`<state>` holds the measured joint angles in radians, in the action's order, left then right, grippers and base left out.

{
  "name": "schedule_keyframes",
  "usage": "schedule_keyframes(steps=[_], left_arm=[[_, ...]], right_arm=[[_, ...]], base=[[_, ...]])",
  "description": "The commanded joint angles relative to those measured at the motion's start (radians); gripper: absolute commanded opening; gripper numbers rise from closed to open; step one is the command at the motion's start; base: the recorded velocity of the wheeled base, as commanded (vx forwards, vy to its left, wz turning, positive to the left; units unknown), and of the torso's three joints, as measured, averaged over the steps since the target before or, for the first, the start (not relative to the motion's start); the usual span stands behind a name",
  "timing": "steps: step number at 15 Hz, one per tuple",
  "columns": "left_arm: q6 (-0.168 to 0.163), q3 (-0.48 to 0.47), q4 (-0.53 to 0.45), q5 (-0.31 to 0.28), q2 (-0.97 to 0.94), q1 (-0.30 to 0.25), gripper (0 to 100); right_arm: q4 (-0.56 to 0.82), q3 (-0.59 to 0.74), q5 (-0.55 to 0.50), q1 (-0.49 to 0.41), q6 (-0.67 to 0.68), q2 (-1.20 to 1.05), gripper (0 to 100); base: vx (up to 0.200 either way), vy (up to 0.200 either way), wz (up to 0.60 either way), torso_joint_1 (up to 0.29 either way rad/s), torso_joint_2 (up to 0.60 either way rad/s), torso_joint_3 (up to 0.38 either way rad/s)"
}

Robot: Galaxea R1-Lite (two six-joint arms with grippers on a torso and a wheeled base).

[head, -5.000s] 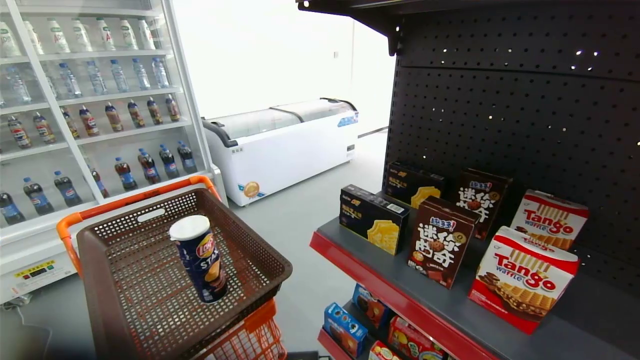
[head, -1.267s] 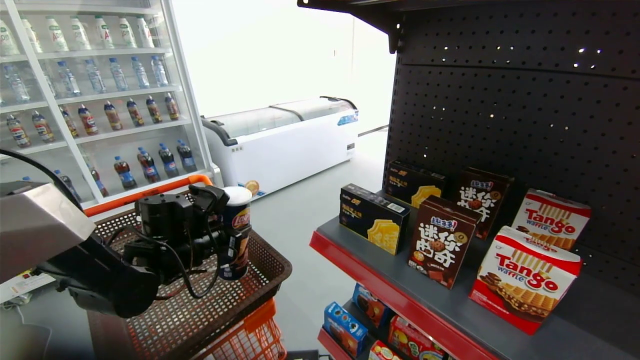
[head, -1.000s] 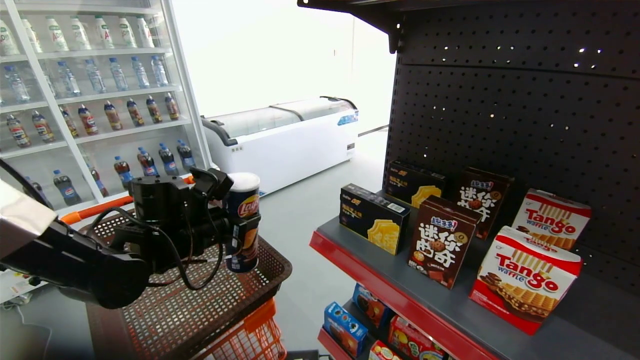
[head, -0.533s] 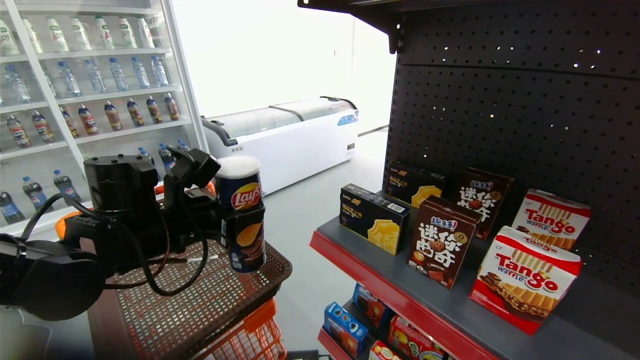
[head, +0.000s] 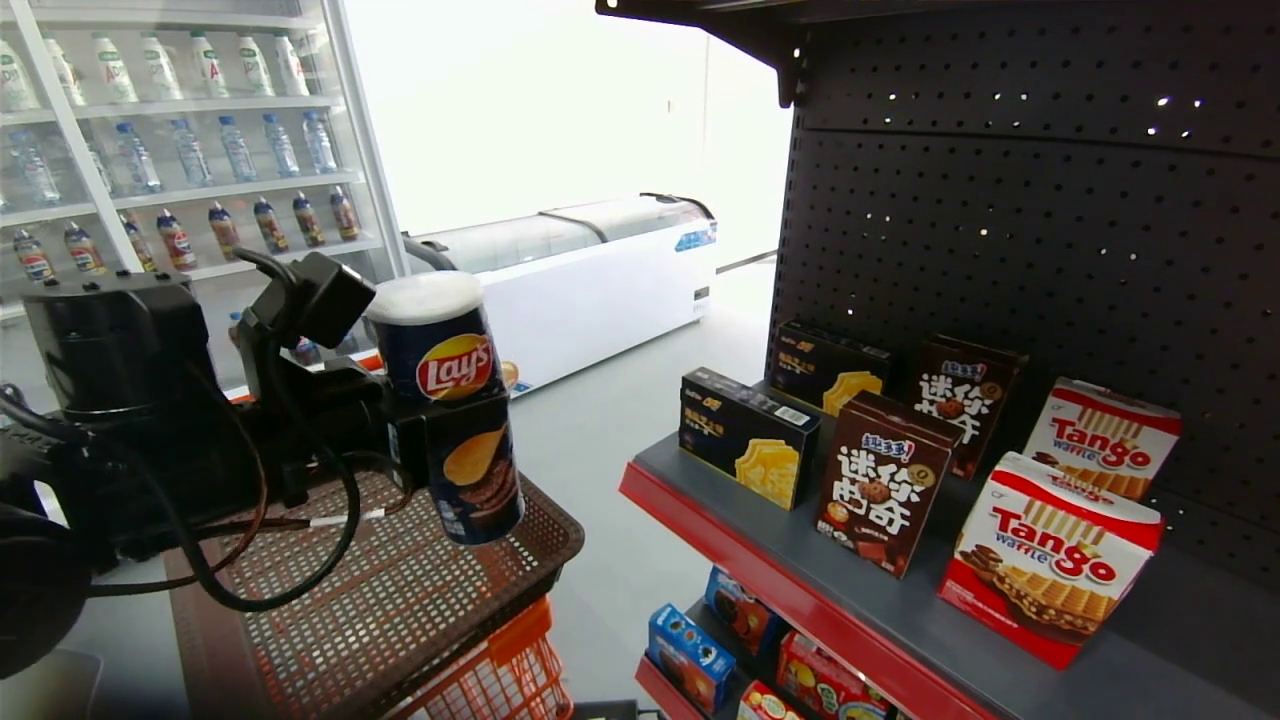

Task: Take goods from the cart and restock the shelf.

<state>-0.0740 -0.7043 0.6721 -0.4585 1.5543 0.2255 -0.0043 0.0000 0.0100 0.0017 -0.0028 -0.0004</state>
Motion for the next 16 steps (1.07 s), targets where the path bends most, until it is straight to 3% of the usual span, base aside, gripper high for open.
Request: schedule_keyframes(steps=[1, 4, 6, 11, 16], left_arm=[[0.01, 0.009, 0.007, -0.005, -0.036, 0.018, 0], [0.048, 0.034, 0.007, -0.063, -0.04, 0.054, 0], [0.051, 0.037, 0.0, -0.115, -0.062, 0.052, 0], [0.054, 0.066, -0.006, -0.183, -0.092, 0.058, 0], [0.054, 0.138, -0.008, -0.187, -0.157, 0.163, 0]], right_arm=[[0.0, 0.0, 0.001, 0.0, 0.0, 0.0, 100], [0.0, 0.0, 0.001, 0.0, 0.0, 0.0, 100], [0.0, 0.0, 0.001, 0.0, 0.0, 0.0, 100], [0.0, 0.0, 0.001, 0.0, 0.0, 0.0, 100], [0.0, 0.0, 0.001, 0.0, 0.0, 0.0, 100]], base=[[0.0, 0.0, 0.0, 0.0, 0.0, 0.0], [0.0, 0.0, 0.0, 0.0, 0.0, 0.0], [0.0, 0.0, 0.0, 0.0, 0.0, 0.0], [0.0, 0.0, 0.0, 0.0, 0.0, 0.0], [0.0, 0.0, 0.0, 0.0, 0.0, 0.0]])
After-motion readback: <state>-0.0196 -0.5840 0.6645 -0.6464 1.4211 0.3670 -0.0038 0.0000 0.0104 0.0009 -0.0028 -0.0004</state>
